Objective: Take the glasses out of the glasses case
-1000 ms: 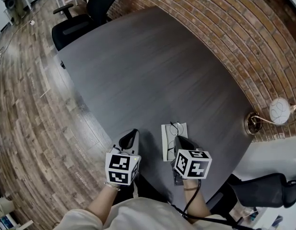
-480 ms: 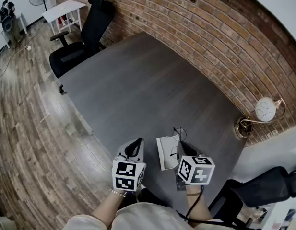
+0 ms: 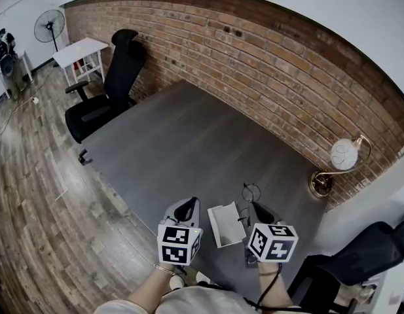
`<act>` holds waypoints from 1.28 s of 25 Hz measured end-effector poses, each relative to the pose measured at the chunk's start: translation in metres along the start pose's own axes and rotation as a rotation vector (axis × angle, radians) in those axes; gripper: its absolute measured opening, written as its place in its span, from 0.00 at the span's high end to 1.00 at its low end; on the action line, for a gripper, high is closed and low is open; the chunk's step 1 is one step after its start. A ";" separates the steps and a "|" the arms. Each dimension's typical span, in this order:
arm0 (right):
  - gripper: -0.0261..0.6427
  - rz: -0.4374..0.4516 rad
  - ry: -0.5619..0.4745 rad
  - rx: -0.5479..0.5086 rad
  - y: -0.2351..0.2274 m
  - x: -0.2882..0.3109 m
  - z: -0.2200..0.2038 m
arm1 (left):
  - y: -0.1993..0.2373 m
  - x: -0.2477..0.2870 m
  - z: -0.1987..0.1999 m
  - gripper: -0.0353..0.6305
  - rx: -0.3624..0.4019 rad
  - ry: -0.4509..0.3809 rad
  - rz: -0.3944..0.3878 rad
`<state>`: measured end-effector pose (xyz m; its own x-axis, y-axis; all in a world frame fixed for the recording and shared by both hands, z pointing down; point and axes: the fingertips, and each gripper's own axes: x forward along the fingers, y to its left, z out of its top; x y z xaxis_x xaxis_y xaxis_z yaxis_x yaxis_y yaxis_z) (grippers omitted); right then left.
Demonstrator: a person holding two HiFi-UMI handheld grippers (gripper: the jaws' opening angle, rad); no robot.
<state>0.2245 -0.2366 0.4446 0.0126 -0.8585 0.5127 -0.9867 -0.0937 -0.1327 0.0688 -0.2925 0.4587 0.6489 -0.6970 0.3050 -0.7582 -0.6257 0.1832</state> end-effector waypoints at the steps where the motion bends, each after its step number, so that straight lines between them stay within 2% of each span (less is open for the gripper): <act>1: 0.90 -0.008 -0.021 0.001 -0.003 -0.003 0.005 | -0.001 0.001 0.005 0.92 0.002 -0.009 -0.004; 10: 0.90 -0.084 -0.206 0.002 -0.026 -0.031 0.038 | -0.014 0.013 0.042 0.92 0.043 -0.074 -0.043; 18: 0.90 -0.119 -0.319 0.041 -0.044 -0.059 0.059 | -0.040 0.021 0.066 0.92 0.078 -0.118 -0.080; 32: 0.90 -0.134 -0.337 0.064 -0.057 -0.069 0.062 | -0.053 0.028 0.070 0.92 0.068 -0.133 -0.078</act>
<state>0.2903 -0.2037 0.3640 0.2046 -0.9533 0.2221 -0.9607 -0.2391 -0.1412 0.1312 -0.3033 0.3922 0.7120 -0.6825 0.1653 -0.7019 -0.6990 0.1370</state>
